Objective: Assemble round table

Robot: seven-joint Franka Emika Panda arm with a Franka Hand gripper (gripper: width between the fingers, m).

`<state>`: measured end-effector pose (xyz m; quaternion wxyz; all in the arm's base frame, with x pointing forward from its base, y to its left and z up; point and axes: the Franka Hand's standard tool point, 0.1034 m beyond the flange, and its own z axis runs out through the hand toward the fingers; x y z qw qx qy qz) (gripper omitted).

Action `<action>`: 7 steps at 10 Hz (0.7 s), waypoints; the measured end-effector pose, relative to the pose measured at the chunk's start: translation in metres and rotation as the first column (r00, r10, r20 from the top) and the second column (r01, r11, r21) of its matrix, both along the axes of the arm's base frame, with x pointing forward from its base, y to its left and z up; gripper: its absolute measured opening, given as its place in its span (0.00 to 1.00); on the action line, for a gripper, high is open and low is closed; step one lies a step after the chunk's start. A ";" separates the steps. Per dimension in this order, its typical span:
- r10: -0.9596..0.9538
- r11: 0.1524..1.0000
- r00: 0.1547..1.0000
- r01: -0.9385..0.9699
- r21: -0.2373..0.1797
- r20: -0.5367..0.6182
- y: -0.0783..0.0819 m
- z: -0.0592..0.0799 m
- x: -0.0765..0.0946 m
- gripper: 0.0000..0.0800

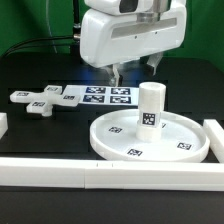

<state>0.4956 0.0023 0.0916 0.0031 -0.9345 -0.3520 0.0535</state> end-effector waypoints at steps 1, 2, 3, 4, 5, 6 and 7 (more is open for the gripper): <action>0.036 0.999 0.999 -0.036 0.012 -0.014 -0.022 -0.001 -0.013 0.81; 0.071 0.997 0.997 -0.071 0.019 -0.007 -0.046 -0.002 -0.018 0.81; 0.093 0.995 0.996 -0.093 0.029 0.009 -0.067 -0.002 -0.018 0.81; 0.093 0.995 0.996 -0.093 0.034 0.006 -0.081 -0.004 -0.020 0.81; 0.085 0.996 0.996 -0.085 0.032 0.005 -0.079 -0.004 -0.020 0.81; 0.090 0.995 0.996 -0.091 0.033 0.004 -0.077 -0.005 -0.020 0.81; 0.088 0.996 0.996 -0.088 0.033 0.004 -0.078 -0.005 -0.020 0.81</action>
Offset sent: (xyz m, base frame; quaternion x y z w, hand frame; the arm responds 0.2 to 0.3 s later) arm 0.0021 -0.0535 -0.0050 0.0281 0.0268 -0.0420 0.9984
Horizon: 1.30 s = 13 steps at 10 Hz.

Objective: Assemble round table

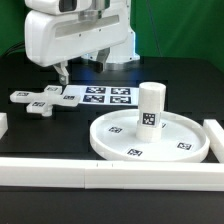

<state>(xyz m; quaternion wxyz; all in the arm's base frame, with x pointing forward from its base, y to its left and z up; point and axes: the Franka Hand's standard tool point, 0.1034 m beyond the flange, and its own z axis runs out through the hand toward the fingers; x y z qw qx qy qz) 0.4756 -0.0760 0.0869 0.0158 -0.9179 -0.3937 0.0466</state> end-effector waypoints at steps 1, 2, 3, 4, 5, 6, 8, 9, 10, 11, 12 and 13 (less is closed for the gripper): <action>-0.002 1.000 1.000 0.002 0.000 0.000 -0.001 0.000 0.000 0.81; -0.027 1.000 0.999 0.027 0.004 0.021 -0.014 -0.001 -0.003 0.81; -0.129 0.992 0.991 0.129 0.007 0.045 -0.038 0.000 -0.013 0.81; -0.216 0.976 0.975 0.217 0.000 0.052 -0.054 0.001 -0.022 0.81; -0.283 0.959 0.958 0.284 -0.007 0.045 -0.059 0.002 -0.024 0.81; -0.276 0.961 0.960 0.277 -0.006 0.044 -0.058 0.001 -0.024 0.81; -0.276 0.961 0.960 0.277 -0.006 0.043 -0.058 0.001 -0.024 0.81; -0.282 0.959 0.959 0.282 -0.006 0.042 -0.058 0.000 -0.024 0.81; -0.334 0.942 0.942 0.334 -0.006 0.041 -0.063 -0.005 -0.027 0.81; -0.365 0.931 0.931 0.365 -0.014 0.028 -0.070 -0.013 -0.033 0.81; -0.375 0.926 0.926 0.376 -0.018 0.032 -0.073 -0.016 -0.034 0.81; -0.368 0.929 0.929 0.368 -0.018 0.027 -0.072 -0.019 -0.034 0.81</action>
Offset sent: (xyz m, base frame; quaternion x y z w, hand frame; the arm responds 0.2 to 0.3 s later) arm -0.0402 -0.0747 0.0066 -0.0369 0.0486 0.2367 0.9697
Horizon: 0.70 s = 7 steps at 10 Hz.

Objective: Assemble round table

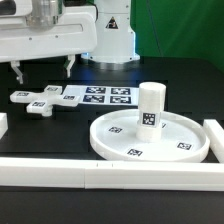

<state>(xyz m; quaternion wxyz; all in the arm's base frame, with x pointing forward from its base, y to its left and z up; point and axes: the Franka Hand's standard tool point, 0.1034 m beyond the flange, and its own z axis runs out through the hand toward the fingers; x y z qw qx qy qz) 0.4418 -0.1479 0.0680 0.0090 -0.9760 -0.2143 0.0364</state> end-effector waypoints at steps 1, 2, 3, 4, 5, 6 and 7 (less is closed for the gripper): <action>0.000 1.000 1.000 0.000 0.000 0.000 0.000 0.000 0.000 0.81; 0.000 1.000 1.000 0.000 0.000 -0.001 0.000 0.000 0.000 0.81; 0.008 1.000 1.000 -0.008 -0.001 0.000 0.000 -0.001 0.000 0.81; 0.032 0.999 0.999 -0.032 -0.003 0.002 -0.003 -0.006 0.000 0.81; 0.033 0.999 0.999 -0.033 -0.004 0.002 -0.003 -0.009 0.000 0.81; 0.036 0.999 0.999 -0.036 -0.007 0.007 -0.003 -0.011 0.001 0.81; 0.040 0.999 0.999 -0.040 -0.008 0.007 -0.002 -0.014 0.001 0.81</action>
Offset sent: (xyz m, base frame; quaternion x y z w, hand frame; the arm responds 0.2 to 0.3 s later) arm 0.0089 -0.0112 -0.0136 -0.0170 0.0185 -0.0452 0.9987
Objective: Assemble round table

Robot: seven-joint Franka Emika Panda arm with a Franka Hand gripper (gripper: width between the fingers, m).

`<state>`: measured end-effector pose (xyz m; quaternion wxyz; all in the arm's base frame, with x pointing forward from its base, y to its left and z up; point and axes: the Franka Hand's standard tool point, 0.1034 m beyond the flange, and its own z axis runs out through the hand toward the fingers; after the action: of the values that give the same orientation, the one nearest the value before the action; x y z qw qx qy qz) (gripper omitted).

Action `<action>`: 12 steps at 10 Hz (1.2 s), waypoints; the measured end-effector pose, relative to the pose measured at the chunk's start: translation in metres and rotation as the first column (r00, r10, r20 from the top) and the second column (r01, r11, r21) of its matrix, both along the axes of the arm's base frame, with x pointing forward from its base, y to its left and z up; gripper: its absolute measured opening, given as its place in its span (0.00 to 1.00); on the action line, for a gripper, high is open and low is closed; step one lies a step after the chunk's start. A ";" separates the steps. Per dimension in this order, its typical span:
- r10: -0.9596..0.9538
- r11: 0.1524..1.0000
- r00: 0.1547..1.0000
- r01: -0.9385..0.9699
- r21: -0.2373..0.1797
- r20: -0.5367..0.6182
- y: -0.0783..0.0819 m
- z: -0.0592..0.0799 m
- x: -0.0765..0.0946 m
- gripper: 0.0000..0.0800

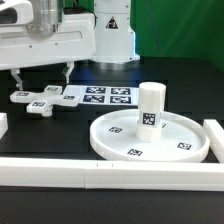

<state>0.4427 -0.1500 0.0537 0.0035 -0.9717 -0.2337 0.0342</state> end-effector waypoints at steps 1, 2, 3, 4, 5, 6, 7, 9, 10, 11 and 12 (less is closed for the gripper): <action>0.003 1.000 1.000 -0.003 0.001 -0.008 0.000 -0.004 -0.002 0.81; 0.004 1.000 1.000 -0.004 0.002 -0.013 0.000 -0.007 -0.003 0.81; 0.005 1.000 1.000 -0.005 0.002 -0.014 0.000 -0.008 -0.003 0.81; 0.009 1.000 1.000 -0.009 0.002 -0.016 0.002 -0.010 -0.005 0.81; 0.013 1.000 1.000 -0.013 0.001 -0.016 0.003 -0.012 -0.006 0.81; 0.034 0.999 0.999 -0.034 0.003 -0.016 0.004 -0.013 -0.007 0.81; 0.054 0.999 0.998 -0.054 0.004 -0.016 0.004 -0.013 -0.007 0.81; 0.081 0.997 0.997 -0.081 0.006 -0.016 0.004 -0.013 -0.006 0.81; 0.089 0.996 0.996 -0.089 0.007 -0.017 0.003 -0.013 -0.007 0.81; 0.090 0.996 0.996 -0.090 0.007 -0.018 0.003 -0.014 -0.007 0.81; 0.093 0.996 0.995 -0.092 0.008 -0.020 0.003 -0.015 -0.008 0.81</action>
Offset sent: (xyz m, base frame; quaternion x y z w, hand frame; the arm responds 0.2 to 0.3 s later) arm -0.0006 0.0040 -0.0074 -0.0081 0.0100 -0.0261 0.9996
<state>0.4348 -0.1467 0.0388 0.0079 -0.9594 -0.2785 0.0436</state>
